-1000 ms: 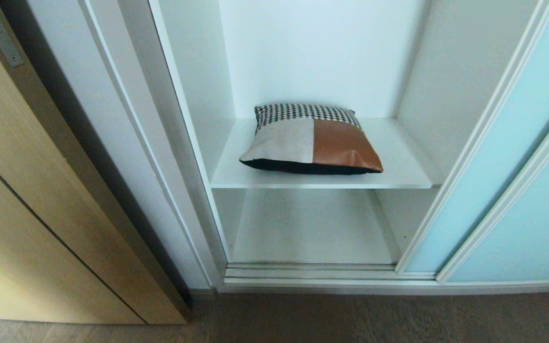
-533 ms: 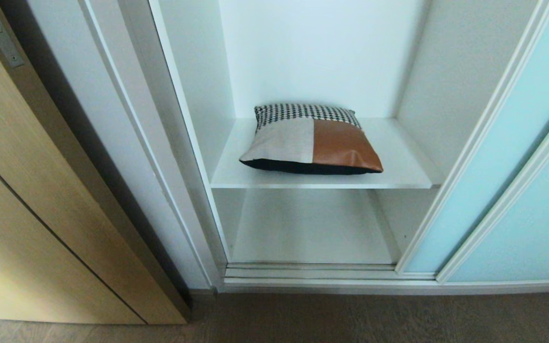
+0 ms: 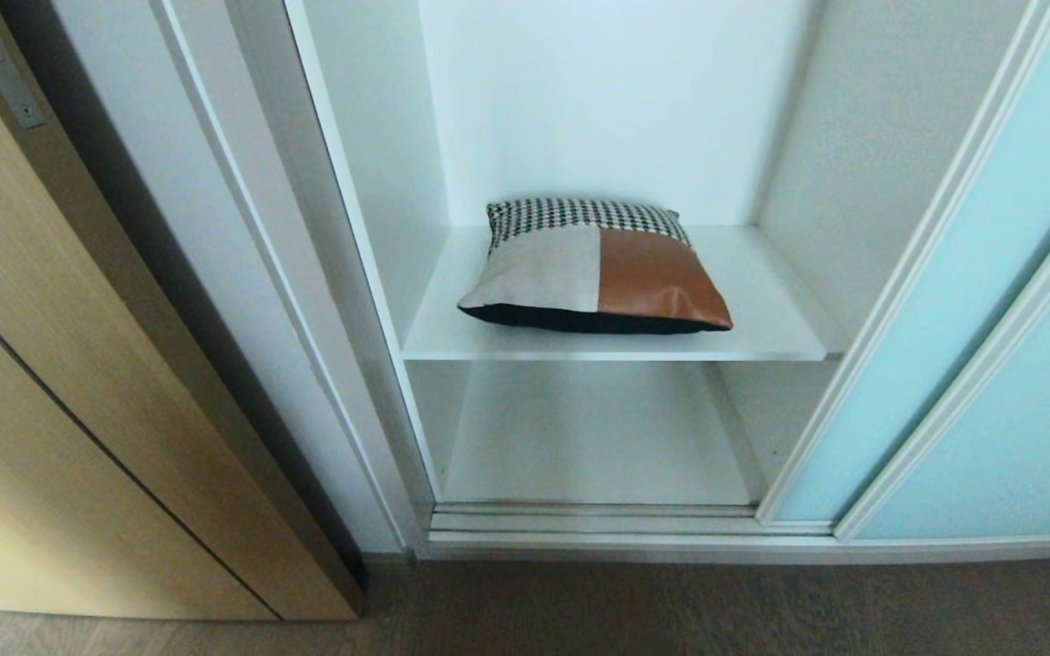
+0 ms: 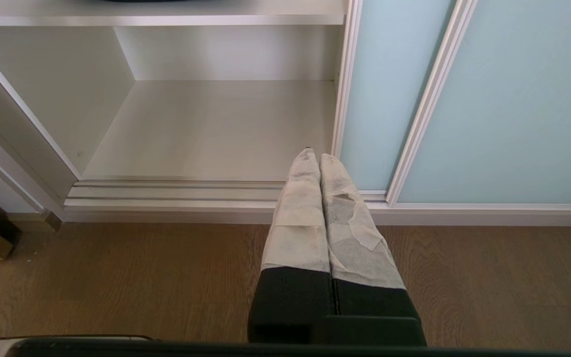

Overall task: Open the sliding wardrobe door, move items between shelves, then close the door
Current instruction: Place the pillow on the lower shelf

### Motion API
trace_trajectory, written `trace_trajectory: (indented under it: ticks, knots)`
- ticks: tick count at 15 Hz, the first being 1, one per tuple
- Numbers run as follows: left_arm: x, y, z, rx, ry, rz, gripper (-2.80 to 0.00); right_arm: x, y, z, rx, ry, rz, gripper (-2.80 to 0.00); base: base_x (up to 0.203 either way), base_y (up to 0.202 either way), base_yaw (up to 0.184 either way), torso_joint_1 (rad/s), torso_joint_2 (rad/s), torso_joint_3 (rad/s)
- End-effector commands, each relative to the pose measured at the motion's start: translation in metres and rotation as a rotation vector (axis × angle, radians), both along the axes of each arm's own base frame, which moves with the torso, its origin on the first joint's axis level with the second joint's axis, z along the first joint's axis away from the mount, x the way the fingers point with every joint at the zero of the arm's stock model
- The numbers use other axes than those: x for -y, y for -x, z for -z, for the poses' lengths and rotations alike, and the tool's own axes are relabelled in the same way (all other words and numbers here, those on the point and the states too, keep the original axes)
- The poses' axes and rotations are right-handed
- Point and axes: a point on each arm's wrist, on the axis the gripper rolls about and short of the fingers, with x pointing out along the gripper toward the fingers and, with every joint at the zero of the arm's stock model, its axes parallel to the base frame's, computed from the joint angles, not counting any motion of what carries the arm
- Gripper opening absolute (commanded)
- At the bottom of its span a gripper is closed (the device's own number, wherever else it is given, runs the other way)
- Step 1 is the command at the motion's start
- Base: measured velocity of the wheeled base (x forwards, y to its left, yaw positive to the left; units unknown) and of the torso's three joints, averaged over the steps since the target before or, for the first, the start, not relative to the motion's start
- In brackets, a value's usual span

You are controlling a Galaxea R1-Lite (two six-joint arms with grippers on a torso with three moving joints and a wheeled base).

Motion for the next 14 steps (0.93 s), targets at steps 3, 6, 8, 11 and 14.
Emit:
trace_trajectory:
  ticks: [3,6,8,11,14]
  knots:
    - [0.0000,-0.0002,0.0004,-0.003,0.000,-0.001,-2.80,0.0000,-0.0001,0.0004,-0.001,0.000,0.002,-2.80,0.000,0.000,0.000,0.000,0.00,0.000]
    - [0.0000,-0.0002,0.0004,-0.003,0.000,-0.001,-2.80,0.0000,0.0000,0.0001,0.000,0.000,0.000,-2.80,0.000,0.000,0.000,0.000,0.00,0.000]
    - [0.0000,-0.0002,0.0004,-0.003,0.000,-0.001,-2.80,0.0000,0.0000,0.0000,0.001,0.000,0.000,-2.80,0.000,0.000,0.000,0.000,0.00,0.000]
    - [0.0000,-0.0002,0.0004,-0.003,0.000,-0.001,-2.80,0.0000,-0.0001,0.0003,0.000,0.000,-0.001,-2.80,0.000,0.000,0.000,0.000,0.00,0.000]
    - [0.0000,-0.0002,0.0004,-0.003,0.000,-0.001,-2.80,0.0000,-0.0001,0.0004,-0.001,0.000,0.000,-2.80,0.000,0.000,0.000,0.000,0.00,0.000]
